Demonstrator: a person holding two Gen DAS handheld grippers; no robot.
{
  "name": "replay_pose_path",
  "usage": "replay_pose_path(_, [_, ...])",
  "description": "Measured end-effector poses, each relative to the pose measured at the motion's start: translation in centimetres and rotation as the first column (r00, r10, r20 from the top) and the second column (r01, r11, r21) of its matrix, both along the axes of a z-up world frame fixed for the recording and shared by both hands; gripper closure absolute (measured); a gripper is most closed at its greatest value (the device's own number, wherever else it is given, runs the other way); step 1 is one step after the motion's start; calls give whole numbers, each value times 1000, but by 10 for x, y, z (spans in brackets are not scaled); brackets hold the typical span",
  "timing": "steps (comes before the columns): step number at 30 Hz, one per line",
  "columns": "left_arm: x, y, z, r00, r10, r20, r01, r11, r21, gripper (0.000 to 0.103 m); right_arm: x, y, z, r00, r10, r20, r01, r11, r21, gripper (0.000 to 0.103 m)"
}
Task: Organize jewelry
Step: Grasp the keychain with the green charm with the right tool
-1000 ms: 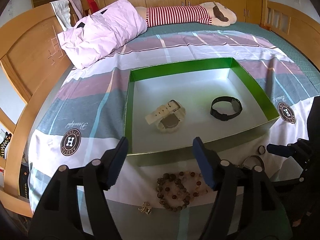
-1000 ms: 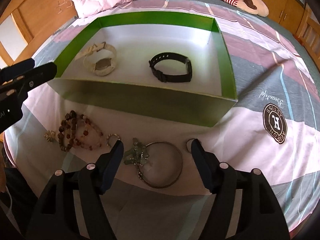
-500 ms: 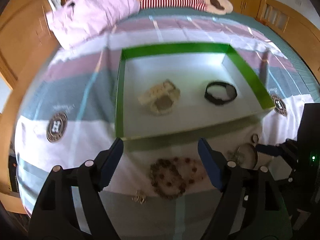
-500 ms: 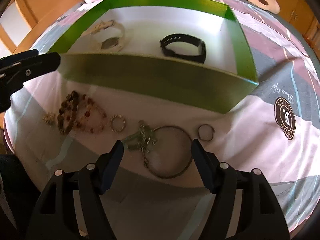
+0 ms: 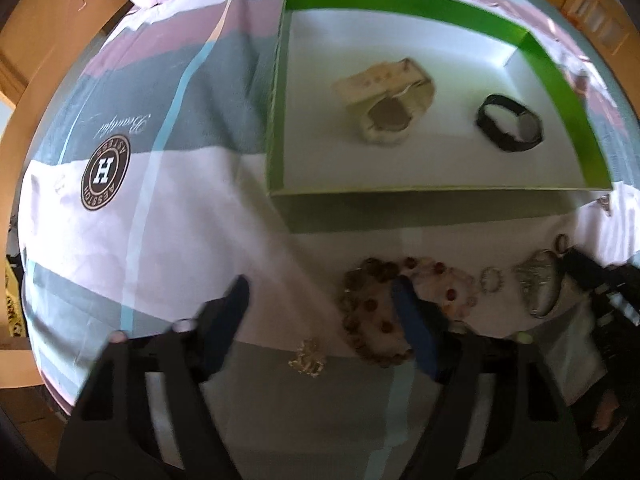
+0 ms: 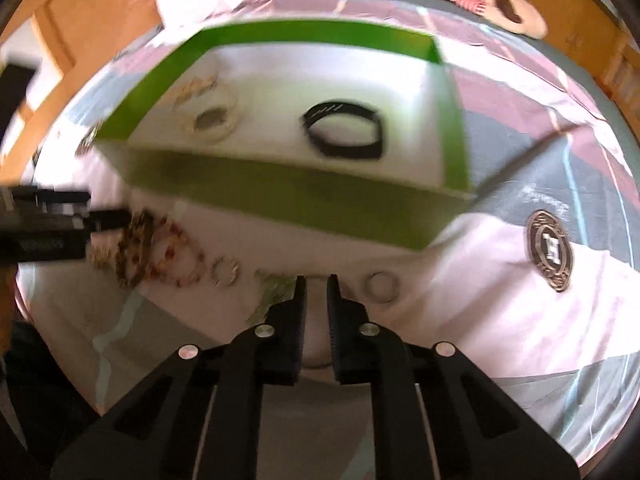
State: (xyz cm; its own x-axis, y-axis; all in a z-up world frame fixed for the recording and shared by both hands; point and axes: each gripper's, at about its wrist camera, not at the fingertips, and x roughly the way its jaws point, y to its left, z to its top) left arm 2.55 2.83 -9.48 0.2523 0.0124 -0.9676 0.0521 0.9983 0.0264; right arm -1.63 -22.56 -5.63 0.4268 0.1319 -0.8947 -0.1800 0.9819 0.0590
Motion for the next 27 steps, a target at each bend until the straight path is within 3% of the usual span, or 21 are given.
replay_pose_path(1, [1, 0, -5, 1000, 2, -22, -2, 1000, 7, 58, 3, -9, 2, 999, -32, 0, 32, 999, 9, 91])
replay_pose_path(4, [2, 1, -14, 998, -2, -61, 2, 1000, -3, 63, 9, -29, 3, 995, -98, -28, 99, 995, 29, 90])
replay_pose_path(7, [2, -1, -17, 998, -13, -66, 14, 1000, 10, 63, 5, -33, -1, 995, -88, -43, 88, 996, 19, 89])
replay_pose_path(9, [1, -4, -21, 997, -17, -77, 18, 1000, 21, 62, 2, -18, -8, 997, -50, -57, 50, 999, 0, 77])
replay_pose_path(10, [1, -5, -22, 997, -19, -78, 22, 999, 30, 62, 2, -11, -14, 997, -36, -63, 35, 999, -17, 66])
replay_pose_path(13, [2, -10, -24, 997, -26, -74, 29, 999, 45, 62, -3, 4, -26, 996, -1, -89, -7, 996, -91, 63])
replay_pose_path(15, [2, -9, -24, 997, -26, -74, 28, 999, 25, 69, -4, 6, -31, 995, 6, -103, -16, 995, -96, 72])
replay_pose_path(16, [2, -8, -22, 997, -28, -72, 28, 1000, -6, 85, -4, 9, -32, 995, 9, -104, -19, 995, -99, 88])
replay_pose_path(17, [2, -8, -21, 997, -30, -72, 27, 999, -36, 92, -4, 10, -31, 995, 13, -96, -22, 995, -97, 97])
replay_pose_path(18, [3, -6, -17, 998, -29, -64, 24, 996, -81, 92, -5, 9, -28, 996, 16, -82, -23, 996, -85, 100])
replay_pose_path(24, [3, 4, 14, 999, -7, 51, 15, 987, -159, 92, -4, -1, -6, 1000, -28, 6, 28, 999, -28, 100])
replay_pose_path(27, [5, 20, 17, 997, 42, 70, -32, 990, -138, 92, -2, -12, 0, 997, -71, 27, 72, 997, -13, 99])
